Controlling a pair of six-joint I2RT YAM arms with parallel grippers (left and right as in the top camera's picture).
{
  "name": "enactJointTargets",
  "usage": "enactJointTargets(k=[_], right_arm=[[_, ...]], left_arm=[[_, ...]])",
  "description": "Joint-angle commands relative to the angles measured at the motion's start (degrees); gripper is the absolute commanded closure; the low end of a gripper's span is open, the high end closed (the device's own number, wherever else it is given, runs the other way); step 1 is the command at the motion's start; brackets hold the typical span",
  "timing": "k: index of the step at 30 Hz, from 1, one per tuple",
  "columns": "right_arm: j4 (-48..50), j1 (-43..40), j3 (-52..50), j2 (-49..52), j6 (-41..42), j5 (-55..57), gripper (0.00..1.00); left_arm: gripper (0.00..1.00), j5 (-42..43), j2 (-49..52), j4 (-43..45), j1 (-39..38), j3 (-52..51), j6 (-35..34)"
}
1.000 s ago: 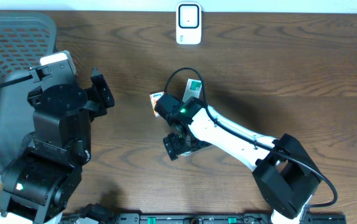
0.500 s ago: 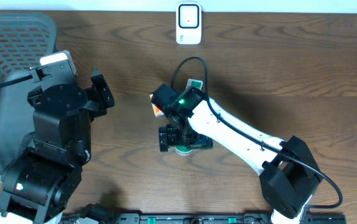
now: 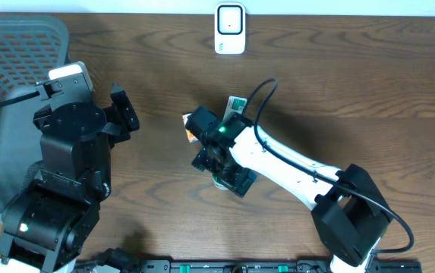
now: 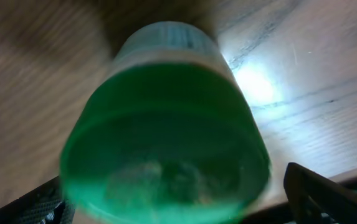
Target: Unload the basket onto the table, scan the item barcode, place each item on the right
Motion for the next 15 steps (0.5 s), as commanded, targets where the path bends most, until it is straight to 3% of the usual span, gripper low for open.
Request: enactJointTargets(k=[1,8,12,15], right_arm=[[3.19,-0.66,-3.10,-0.33,7.19,1.49,0.01],[7.15,-2.19,-5.75,-0.24,7.15,2.91,0.03],[7.02,-2.51,-6.56,-0.20,7.10,2.08,0.27],[6.86,-2.49,-6.56,-0.20,5.92,2.08,0.37]], left_arm=[[0.11,-0.57,-0.22,0.00,0.13,-0.57,-0.26],[0.11,-0.55,-0.22,0.00,0.13,-0.57,-0.26],[0.11,-0.55,-0.22,0.00,0.13,-0.57,-0.26],[0.11,-0.55,-0.22,0.00,0.13,-0.57,-0.26]])
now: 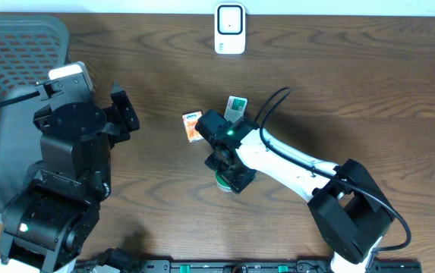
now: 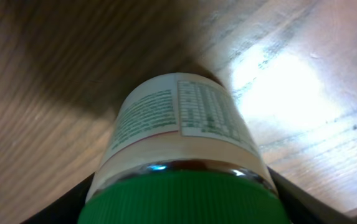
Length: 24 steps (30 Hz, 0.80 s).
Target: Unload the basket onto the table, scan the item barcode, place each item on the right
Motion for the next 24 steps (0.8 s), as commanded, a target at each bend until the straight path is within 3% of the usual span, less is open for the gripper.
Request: enactJointTargets(k=[1,4,7,13,16,20,24], right_arm=[[0.04,-0.33,-0.66,-0.20,-1.29,0.66,0.39],[0.72,-0.33,-0.63,-0.22,-7.15,-0.13,0.42],[1.36,-0.35,-0.63,-0.22,-17.99,-0.26,0.44],[2.05,-2.01,0.04,-0.26,-53.02,-2.97,0.44],[0.66,-3.08,0.42,-0.26,-69.96,-8.13,0.34],[-2.32,-3.82,0.39,-0.26,-80.59,-6.29,0.30],[-3.78,-3.85,0.39,-0.26,-82.23,1.20,0.31]], left_arm=[[0.11,-0.55,-0.22,0.00,0.13,-0.57,-0.26],[0.11,-0.55,-0.22,0.00,0.13,-0.57,-0.26],[0.11,-0.55,-0.22,0.00,0.13,-0.57,-0.26],[0.11,-0.57,-0.22,0.00,0.13,-0.57,-0.26],[0.11,-0.55,-0.22,0.00,0.13,-0.57,-0.26],[0.11,-0.55,-0.22,0.00,0.13,-0.57,-0.26],[0.11,-0.55,-0.22,0.00,0.13,-0.57,-0.26]])
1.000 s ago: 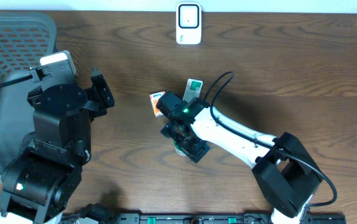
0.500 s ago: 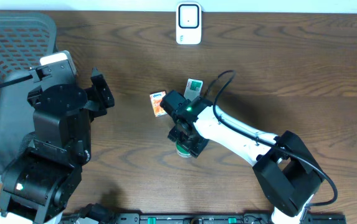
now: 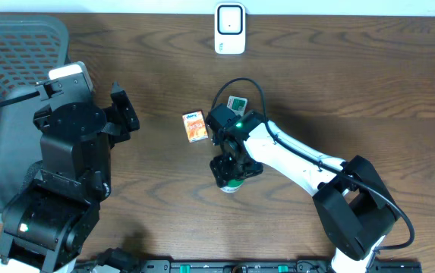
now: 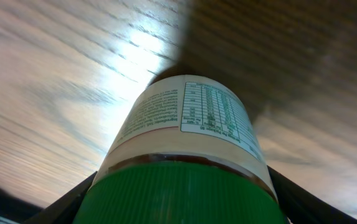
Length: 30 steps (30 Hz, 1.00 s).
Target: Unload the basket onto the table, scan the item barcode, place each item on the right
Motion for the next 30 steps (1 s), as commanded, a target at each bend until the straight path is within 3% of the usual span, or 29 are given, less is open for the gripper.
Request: enactJointTargets(k=[1,4,8,13,21,30], right_arm=[[-0.44,-0.31,0.35,-0.04,-8.44,5.84,0.30],[-0.44,-0.31,0.35,-0.04,-8.39,5.88,0.22],[-0.63,-0.04,0.37,-0.07,-6.62,3.63,0.01],[-4.57,0.00,2.01,-0.07,2.03,3.54,0.01],[-8.63,0.61,4.31,-0.04,35.98,-0.96,0.01],[-4.15,2.43,2.75,0.17,44.54,4.79,0.01]], left_arm=[[0.11,-0.55,-0.22,0.00,0.13,-0.57,-0.26],[0.11,-0.55,-0.22,0.00,0.13,-0.57,-0.26],[0.11,-0.55,-0.22,0.00,0.13,-0.57,-0.26],[0.11,-0.57,-0.22,0.00,0.13,-0.57,-0.26],[0.11,-0.55,-0.22,0.00,0.13,-0.57,-0.26],[0.11,-0.55,-0.22,0.00,0.13,-0.57,-0.26]])
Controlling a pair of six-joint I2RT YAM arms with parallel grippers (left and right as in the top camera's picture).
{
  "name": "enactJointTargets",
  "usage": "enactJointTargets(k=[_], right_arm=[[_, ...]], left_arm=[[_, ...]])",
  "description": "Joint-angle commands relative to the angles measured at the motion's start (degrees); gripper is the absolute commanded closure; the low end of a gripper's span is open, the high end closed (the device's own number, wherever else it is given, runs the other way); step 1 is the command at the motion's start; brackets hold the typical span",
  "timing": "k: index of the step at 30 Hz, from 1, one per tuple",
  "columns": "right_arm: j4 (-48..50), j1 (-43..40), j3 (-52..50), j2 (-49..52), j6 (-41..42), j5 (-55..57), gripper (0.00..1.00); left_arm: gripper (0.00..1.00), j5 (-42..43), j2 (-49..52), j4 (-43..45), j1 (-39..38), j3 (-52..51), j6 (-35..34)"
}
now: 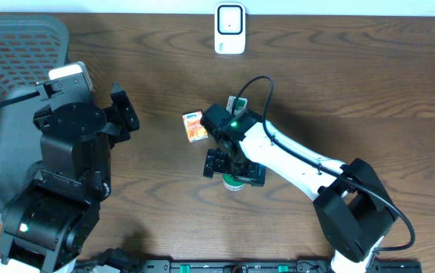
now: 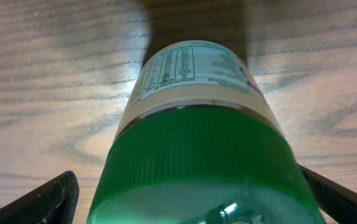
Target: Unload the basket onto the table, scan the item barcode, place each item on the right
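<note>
The item is a white-labelled bottle with a green ribbed cap. It stands upright on the wooden table, and in the overhead view only a bit of the bottle shows under the wrist. My right gripper is open around the cap, one dark finger apart from it on the left, the other at its right side. From above, the right gripper sits mid-table. A white barcode scanner stands at the far edge. My left gripper rests at the left, away from the bottle.
A small orange box lies just left of the right wrist. A green-and-white packet lies behind it, partly covered by the cable. A grey mesh basket fills the left edge. A red packet lies at the right edge.
The right gripper's fingers, close against the green cap before, now stand wider with a gap on the left. The wrist has turned, and the bottle stays upright in the same spot.
At first the bottle hung tilted in the right gripper, its cap filling the blurred wrist view. Then it stood on the table with the fingers against the cap. The wrist was then at a different angle, still gripping. Now the jaws have opened around the cap.
</note>
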Motion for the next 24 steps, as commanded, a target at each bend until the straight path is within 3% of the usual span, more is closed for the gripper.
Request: enactJointTargets(k=[1,11,20,22,24], right_arm=[[0.81,0.55,-1.09,0.17,6.29,3.32,0.01],[10.56,0.17,-8.74,0.17,9.75,-0.13,0.04],[15.19,-0.74,-11.52,0.17,11.41,-0.28,0.24],[15.13,-0.98,-11.52,0.17,11.37,-0.31,0.35],[14.93,-1.01,-11.52,0.17,11.34,-0.35,0.39]], left_arm=[[0.11,-0.55,-0.22,0.00,0.13,-0.57,-0.26],[0.11,-0.55,-0.22,0.00,0.13,-0.57,-0.26],[0.11,-0.55,-0.22,0.00,0.13,-0.57,-0.26],[0.11,-0.55,-0.22,0.00,0.13,-0.57,-0.26],[0.11,-0.55,-0.22,0.00,0.13,-0.57,-0.26]])
